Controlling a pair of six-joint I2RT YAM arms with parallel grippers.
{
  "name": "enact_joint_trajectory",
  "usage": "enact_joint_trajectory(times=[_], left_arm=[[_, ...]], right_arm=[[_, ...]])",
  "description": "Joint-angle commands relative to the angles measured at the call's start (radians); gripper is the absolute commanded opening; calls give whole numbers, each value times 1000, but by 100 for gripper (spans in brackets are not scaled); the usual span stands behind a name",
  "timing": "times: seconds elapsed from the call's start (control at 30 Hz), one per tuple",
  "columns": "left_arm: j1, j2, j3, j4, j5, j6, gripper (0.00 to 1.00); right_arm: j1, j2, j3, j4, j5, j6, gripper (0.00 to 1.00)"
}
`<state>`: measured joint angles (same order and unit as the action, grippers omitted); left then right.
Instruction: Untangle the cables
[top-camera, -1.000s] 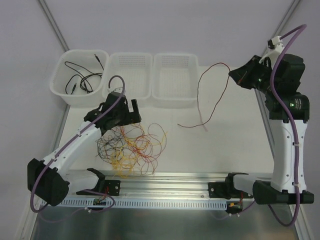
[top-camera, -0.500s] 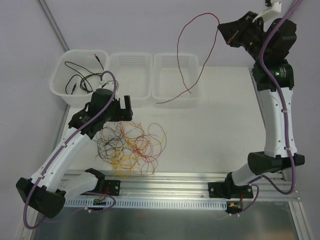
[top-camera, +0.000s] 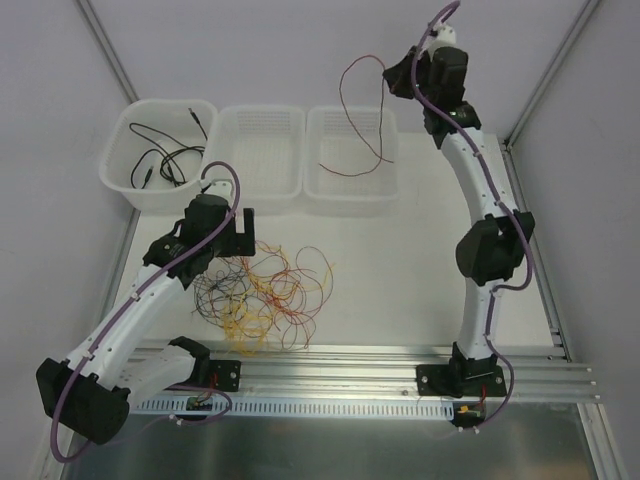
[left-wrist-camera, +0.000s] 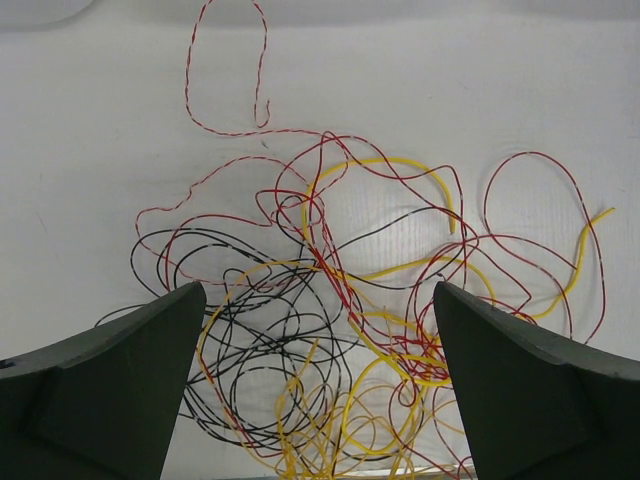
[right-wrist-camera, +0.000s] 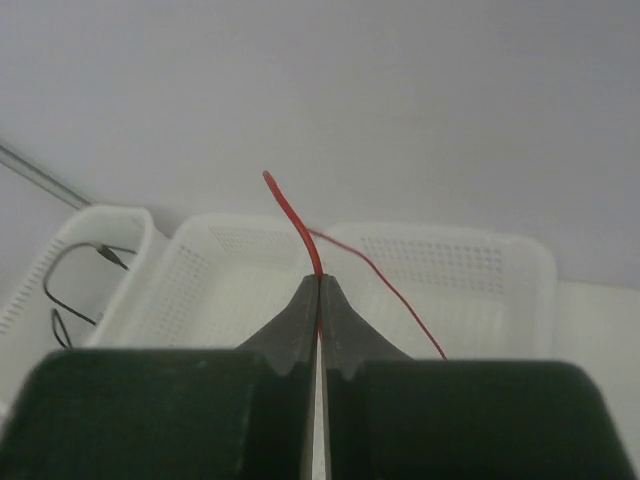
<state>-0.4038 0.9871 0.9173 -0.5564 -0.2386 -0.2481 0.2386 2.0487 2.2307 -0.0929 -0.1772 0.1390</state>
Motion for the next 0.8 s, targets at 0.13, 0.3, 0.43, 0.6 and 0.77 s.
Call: enact_joint_trajectory(times=[0.13,0.3,0.43,0.6,0.77], left_arm=[[13,10,-9,23,-31,29,99],[17,4,-11,19,-39,27,99],[19,7,-12,19,-34,29,99],[19,15,-8,18,-13,32,99],[22,-2,-8,18,-8,33,99]], right_arm=[[31,100,-118,25,71,-12,1],[31,168,-138,-71,97,27,13],[33,139,-163,-105,70,22,38],[33,7,-203,-136,74,-48,70],[50,-134,-259,-225,97,-131,82]])
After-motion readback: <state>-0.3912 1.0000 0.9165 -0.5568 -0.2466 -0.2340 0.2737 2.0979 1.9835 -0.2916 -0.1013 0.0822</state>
